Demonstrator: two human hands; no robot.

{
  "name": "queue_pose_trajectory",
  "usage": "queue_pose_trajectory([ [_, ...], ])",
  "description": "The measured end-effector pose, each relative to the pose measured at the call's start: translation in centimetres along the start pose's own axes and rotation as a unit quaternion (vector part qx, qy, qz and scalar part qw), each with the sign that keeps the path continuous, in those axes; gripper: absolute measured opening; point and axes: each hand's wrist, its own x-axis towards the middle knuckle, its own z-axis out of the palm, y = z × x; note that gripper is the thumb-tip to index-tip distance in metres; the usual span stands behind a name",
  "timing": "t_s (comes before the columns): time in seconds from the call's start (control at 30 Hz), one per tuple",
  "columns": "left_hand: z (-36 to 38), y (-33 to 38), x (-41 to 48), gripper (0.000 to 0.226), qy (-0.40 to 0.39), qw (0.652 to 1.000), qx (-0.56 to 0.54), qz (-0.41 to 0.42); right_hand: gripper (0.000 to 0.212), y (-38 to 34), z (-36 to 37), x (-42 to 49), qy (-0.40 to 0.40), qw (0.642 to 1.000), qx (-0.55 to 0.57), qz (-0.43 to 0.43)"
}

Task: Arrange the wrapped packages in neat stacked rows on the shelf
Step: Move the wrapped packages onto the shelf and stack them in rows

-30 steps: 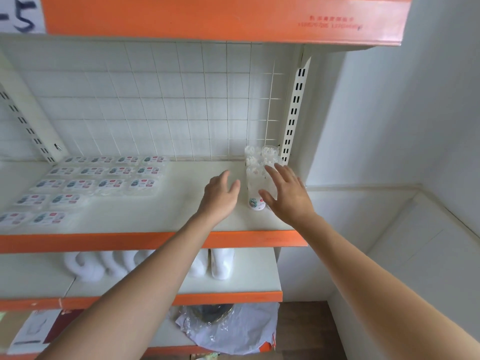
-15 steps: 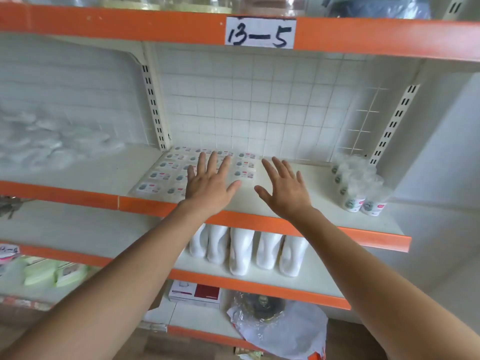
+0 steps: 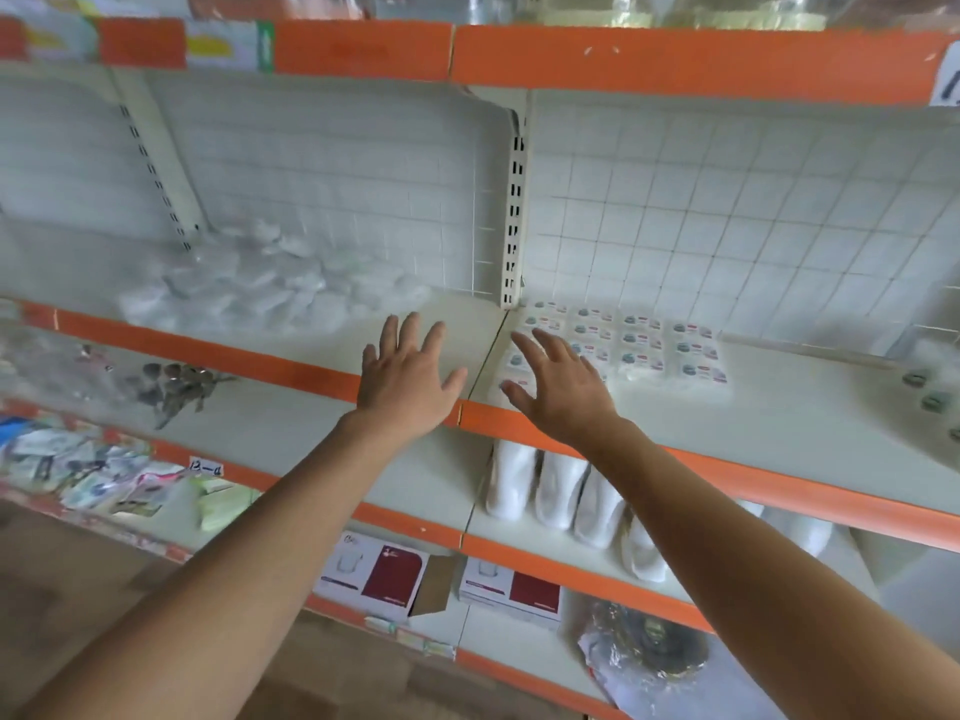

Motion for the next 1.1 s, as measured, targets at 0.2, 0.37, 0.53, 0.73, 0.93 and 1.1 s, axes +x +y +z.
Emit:
queue_pose_trajectory([
  [0.2, 1.4, -6.5, 4.0, 0.064, -0.011, 1.0, -0.007, -0.026, 0.067, -4.9, 5.0, 7.4, -0.015, 0.999, 0.005, -0.04],
  [0.37, 2.1, -11.3, 8.6, 0.064, -0.028, 0.999, 0.006, -0.038, 0.069, -7.9, 8.2, 14.6, -0.034, 0.998, 0.002, -0.053],
  [0.53, 3.3, -15.2, 13.4, 0.064, -0.025, 0.999, 0.01, -0.04, 0.071, -9.8, 10.7, 20.8, -0.049, 0.997, -0.011, -0.063],
  [0.73, 5.1, -18.1, 16.9, 0.062, -0.045, 0.999, 0.008, -0.011, 0.075, -11.1, 13.1, 25.2, -0.088, 0.996, 0.013, -0.007],
  [0.93, 5.4, -20.4, 20.9, 0.061, -0.039, 0.997, -0.037, 0.063, 0.075, -11.9, 14.5, 27.8, -0.081, 0.991, 0.061, 0.089],
  [1.1, 5.5, -21.7, 24.1, 0.063, -0.069, 0.987, -0.059, 0.132, 0.073, -13.0, 15.0, 28.7, -0.05, 0.982, 0.114, 0.142],
])
